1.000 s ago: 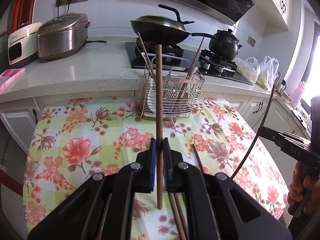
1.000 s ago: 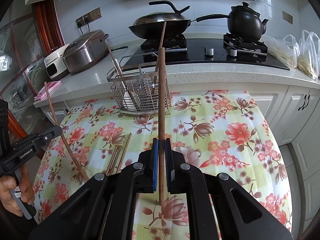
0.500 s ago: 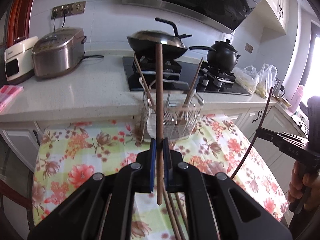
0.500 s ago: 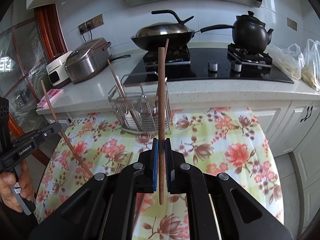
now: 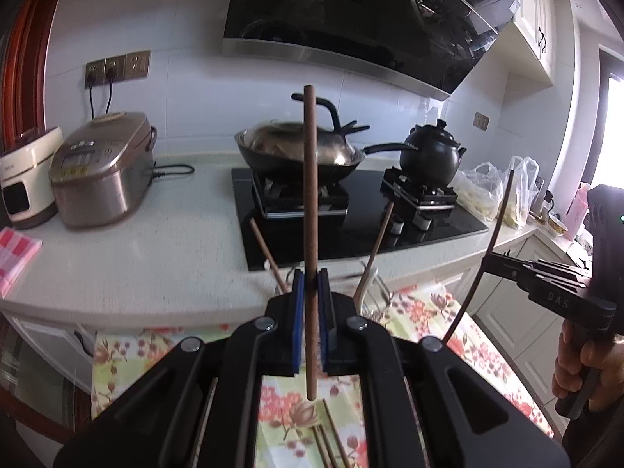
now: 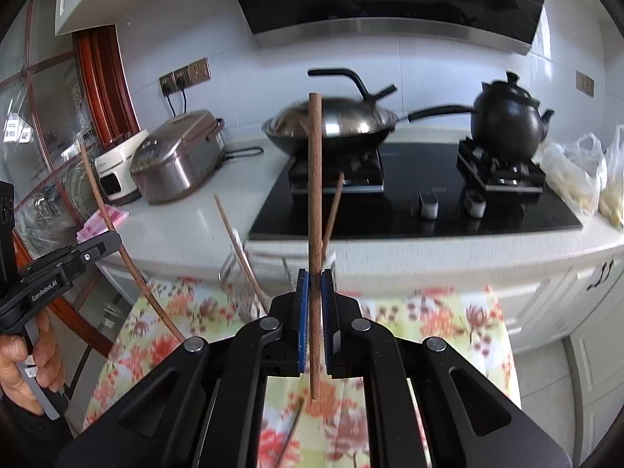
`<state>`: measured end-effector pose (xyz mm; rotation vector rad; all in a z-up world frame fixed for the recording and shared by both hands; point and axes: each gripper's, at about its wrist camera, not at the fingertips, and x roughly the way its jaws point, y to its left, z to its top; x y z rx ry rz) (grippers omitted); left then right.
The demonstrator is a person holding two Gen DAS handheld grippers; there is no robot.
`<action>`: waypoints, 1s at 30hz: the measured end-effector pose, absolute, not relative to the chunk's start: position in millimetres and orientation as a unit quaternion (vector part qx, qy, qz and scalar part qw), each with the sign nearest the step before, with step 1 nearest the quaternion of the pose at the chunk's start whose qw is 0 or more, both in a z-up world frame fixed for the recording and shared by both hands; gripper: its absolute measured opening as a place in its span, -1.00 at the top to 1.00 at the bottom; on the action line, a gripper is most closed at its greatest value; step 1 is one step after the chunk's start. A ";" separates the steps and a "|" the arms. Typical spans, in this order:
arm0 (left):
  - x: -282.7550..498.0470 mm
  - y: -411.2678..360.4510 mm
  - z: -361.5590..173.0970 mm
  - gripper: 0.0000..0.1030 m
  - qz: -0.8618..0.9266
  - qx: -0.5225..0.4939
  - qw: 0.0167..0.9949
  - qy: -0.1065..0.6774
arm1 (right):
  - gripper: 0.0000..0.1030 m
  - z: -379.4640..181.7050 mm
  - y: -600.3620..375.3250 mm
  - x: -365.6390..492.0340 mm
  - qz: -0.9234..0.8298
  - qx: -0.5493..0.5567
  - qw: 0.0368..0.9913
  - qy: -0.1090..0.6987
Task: Organize utensils
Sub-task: 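Lower both chopsticks into the wire rack and open both tools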
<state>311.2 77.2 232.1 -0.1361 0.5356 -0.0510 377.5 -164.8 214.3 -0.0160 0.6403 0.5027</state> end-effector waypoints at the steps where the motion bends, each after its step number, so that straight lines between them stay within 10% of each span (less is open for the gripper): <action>1: 317.3 76.3 239.7 0.87 -0.024 -0.065 0.963 0.260 | 0.86 220.9 -162.2 382.6 0.244 -0.009 0.920 0.308; 30: 430.5 89.1 206.0 0.87 0.005 -0.090 0.960 0.264 | 0.86 215.6 -102.4 489.9 0.240 0.018 0.920 0.311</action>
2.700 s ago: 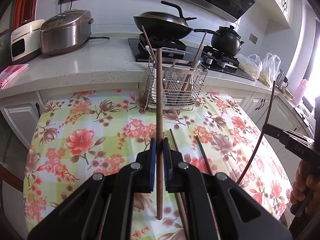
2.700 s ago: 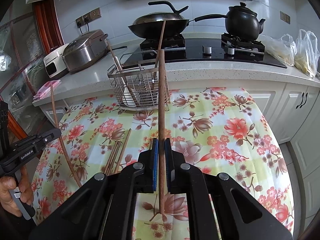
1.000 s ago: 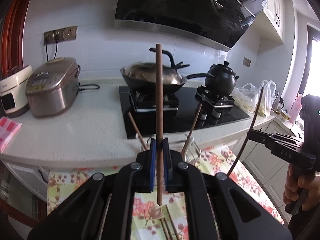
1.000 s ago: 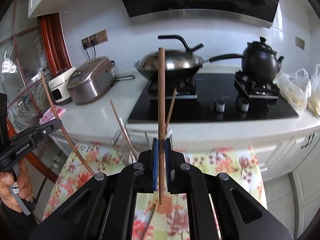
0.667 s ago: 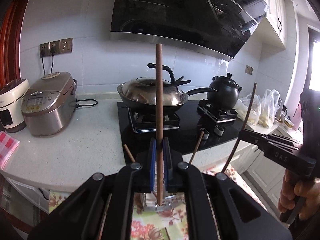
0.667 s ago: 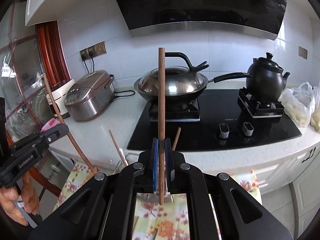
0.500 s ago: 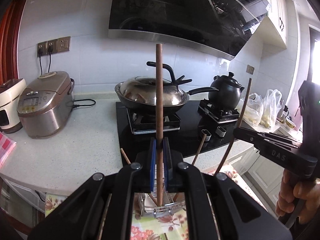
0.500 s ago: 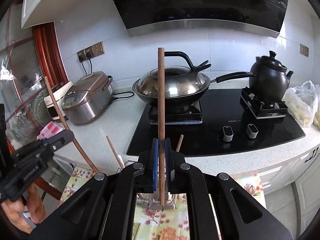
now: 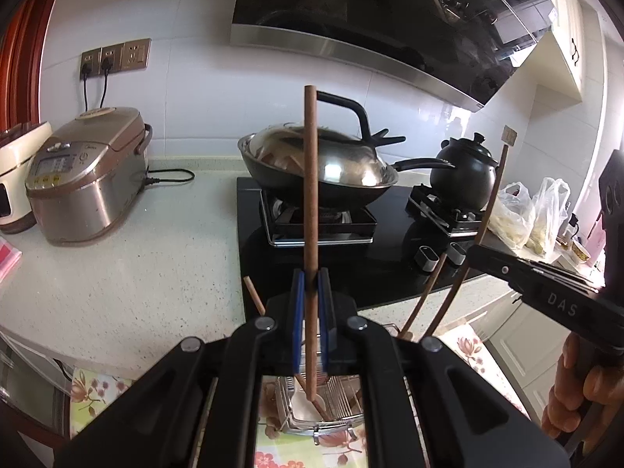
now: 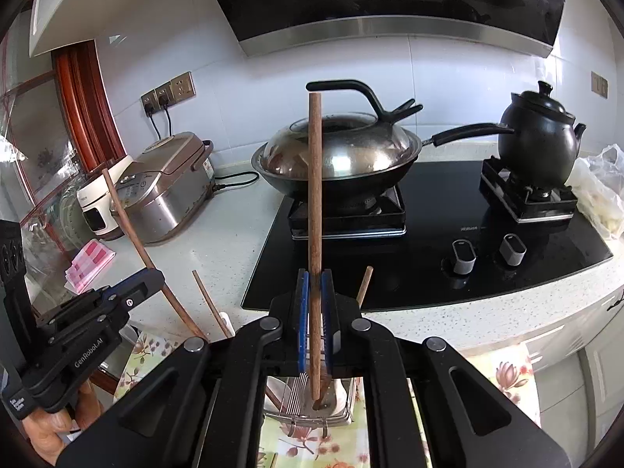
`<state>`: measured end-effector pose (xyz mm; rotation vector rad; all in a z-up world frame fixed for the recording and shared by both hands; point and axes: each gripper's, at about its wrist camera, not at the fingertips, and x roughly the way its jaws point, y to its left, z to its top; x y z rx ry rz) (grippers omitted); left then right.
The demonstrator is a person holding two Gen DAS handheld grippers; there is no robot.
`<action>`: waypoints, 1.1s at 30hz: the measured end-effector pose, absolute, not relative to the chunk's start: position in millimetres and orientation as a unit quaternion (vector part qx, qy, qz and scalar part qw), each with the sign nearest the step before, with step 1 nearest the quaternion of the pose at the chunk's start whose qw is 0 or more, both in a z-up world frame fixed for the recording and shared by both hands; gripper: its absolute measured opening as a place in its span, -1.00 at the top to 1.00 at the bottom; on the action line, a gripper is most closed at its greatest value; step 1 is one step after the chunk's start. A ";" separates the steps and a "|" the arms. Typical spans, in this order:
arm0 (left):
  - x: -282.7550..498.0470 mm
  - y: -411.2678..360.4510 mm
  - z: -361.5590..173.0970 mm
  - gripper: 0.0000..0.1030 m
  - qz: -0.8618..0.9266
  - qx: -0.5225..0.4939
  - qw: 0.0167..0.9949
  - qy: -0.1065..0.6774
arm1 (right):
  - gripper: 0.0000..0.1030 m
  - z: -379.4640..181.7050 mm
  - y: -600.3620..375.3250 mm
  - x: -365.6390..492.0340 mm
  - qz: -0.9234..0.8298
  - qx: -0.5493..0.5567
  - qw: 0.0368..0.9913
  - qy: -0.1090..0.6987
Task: Organize utensils
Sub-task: 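Lower both chopsticks into the wire rack and open both tools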
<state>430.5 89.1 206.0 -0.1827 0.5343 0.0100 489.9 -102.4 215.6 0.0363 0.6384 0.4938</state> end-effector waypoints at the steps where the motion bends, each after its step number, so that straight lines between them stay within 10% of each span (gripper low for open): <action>1: 431.7 88.9 202.7 0.87 0.006 -0.091 0.960 0.265 | 0.86 211.8 -101.0 490.9 0.239 0.017 0.919 0.312; 33: 443.6 85.9 116.9 0.87 0.008 -0.134 0.936 0.324 | 0.86 123.2 -96.3 495.6 0.225 0.019 0.900 0.372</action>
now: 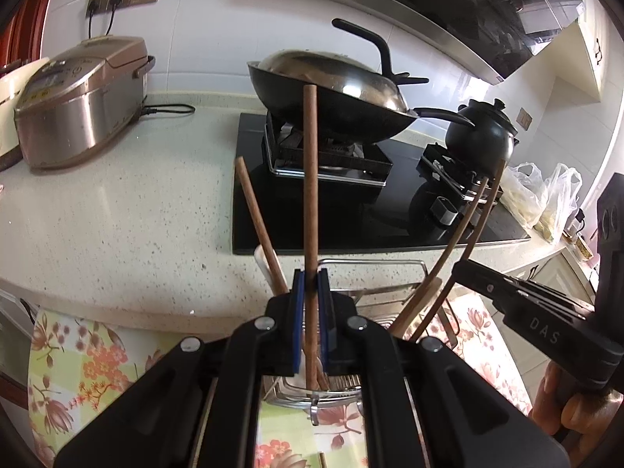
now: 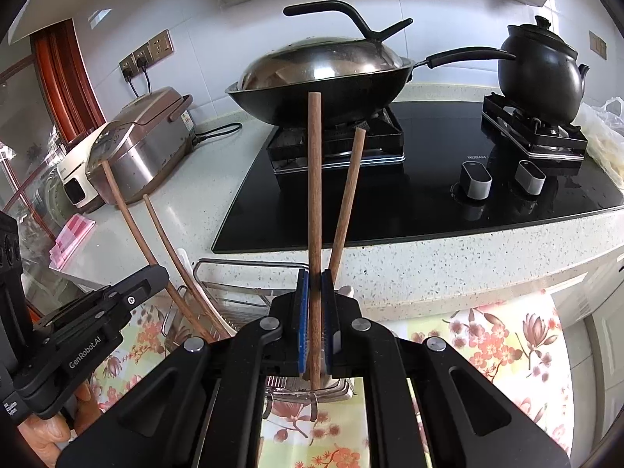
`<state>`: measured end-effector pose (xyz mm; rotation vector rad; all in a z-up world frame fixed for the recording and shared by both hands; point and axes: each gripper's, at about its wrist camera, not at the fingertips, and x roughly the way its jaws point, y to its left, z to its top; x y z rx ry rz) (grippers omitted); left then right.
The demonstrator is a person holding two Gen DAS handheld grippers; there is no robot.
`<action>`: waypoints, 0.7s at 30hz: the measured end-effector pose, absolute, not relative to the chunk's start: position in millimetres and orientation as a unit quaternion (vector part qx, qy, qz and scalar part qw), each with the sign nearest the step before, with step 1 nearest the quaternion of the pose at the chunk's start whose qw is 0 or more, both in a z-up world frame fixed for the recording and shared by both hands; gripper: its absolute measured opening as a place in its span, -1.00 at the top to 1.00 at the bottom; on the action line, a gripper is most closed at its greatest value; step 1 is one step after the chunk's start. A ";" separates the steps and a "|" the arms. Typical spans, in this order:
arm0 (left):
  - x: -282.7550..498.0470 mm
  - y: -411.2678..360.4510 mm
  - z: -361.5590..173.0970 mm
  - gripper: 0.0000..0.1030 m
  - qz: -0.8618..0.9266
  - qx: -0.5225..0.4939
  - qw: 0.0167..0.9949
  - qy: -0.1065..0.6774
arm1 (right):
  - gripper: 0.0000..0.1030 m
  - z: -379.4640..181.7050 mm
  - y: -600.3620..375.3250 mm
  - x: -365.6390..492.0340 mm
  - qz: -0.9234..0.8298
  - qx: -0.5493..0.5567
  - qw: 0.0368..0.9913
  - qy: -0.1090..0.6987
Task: Organize utensils
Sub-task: 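Lower both chopsticks into the wire rack and open both tools, then move both open tools back down to the chopsticks on the tablecloth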
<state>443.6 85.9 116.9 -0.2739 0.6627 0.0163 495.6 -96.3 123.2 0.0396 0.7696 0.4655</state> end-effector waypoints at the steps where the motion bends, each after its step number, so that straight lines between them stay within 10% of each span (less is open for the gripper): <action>1: 443.9 85.7 115.7 0.87 0.008 -0.135 0.936 0.326 | 0.86 122.4 -96.4 496.2 0.225 0.019 0.900 0.373; 15: 443.7 85.1 109.4 0.80 0.011 -0.136 0.932 0.337 | 0.84 114.2 -93.9 497.2 0.223 0.006 0.897 0.383; 21: 434.8 89.6 120.9 0.40 0.014 -0.139 0.937 0.322 | 0.52 120.6 -101.5 497.4 0.216 0.009 0.899 0.380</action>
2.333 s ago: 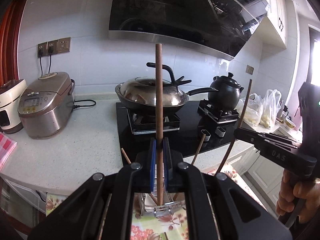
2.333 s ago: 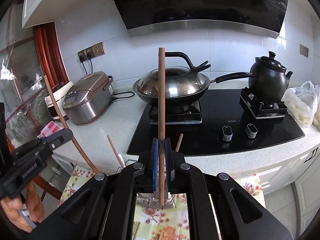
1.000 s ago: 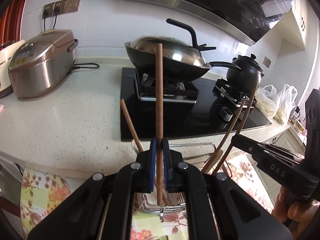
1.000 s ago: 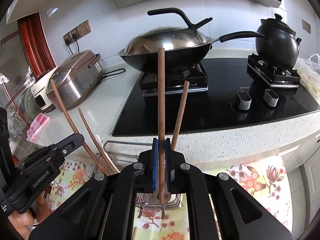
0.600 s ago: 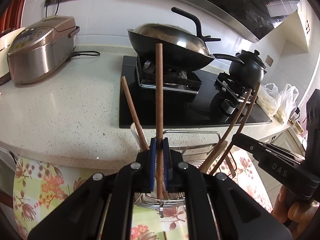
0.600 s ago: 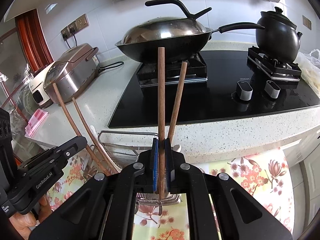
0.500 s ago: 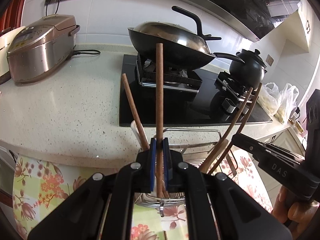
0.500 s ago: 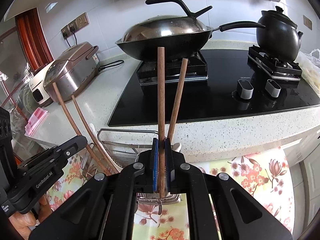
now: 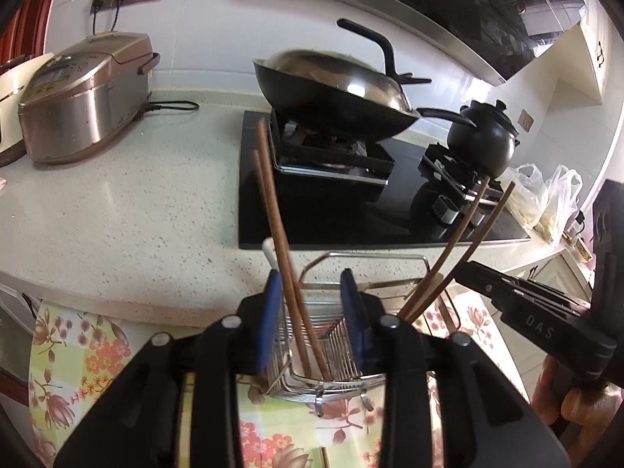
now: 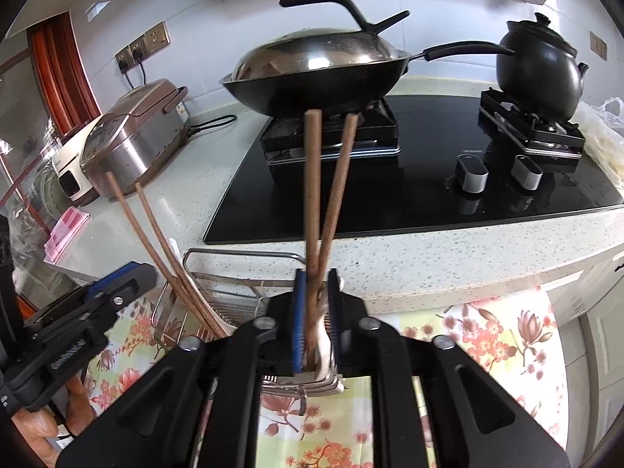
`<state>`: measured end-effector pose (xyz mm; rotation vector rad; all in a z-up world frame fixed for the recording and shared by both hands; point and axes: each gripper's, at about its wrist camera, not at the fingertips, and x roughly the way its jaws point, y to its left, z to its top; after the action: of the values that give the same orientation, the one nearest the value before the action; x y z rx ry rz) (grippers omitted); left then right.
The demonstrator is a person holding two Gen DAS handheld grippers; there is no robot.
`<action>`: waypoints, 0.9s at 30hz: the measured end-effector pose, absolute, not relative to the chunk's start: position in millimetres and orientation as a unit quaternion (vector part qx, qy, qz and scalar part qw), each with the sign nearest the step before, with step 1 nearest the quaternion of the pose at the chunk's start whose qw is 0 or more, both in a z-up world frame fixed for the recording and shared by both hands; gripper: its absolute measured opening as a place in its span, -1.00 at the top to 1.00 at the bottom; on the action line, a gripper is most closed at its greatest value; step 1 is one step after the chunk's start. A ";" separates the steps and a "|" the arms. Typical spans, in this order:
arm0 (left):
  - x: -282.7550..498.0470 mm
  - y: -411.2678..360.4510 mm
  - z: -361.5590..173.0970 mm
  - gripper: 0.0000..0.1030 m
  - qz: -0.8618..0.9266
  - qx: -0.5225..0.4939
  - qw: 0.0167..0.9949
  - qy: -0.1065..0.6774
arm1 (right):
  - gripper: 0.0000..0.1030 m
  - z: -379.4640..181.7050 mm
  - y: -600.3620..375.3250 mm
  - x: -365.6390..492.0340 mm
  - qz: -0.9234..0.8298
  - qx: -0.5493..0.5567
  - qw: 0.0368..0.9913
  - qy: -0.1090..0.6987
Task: Organize utensils
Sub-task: 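Move both open tools back down to the chopsticks on the tablecloth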
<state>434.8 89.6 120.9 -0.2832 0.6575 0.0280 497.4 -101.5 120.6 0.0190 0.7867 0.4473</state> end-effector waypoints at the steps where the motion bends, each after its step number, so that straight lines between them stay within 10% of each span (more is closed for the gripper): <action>1: 432.6 91.6 123.4 0.40 0.015 -0.140 0.937 0.319 | 0.34 122.5 -104.1 496.8 0.214 0.009 0.901 0.378; 12: 356.7 121.3 130.9 0.39 0.021 -0.168 0.940 0.297 | -0.40 138.0 -158.3 445.1 0.181 -0.003 0.927 0.327; 27: 236.2 48.8 -15.1 0.74 -0.025 -0.136 0.885 0.444 | -0.46 -12.9 -228.8 300.5 0.157 0.042 0.891 0.423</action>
<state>236.2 48.8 -15.1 -0.2821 0.9242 -0.0521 300.5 -228.8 -12.9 0.0870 0.8789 0.3259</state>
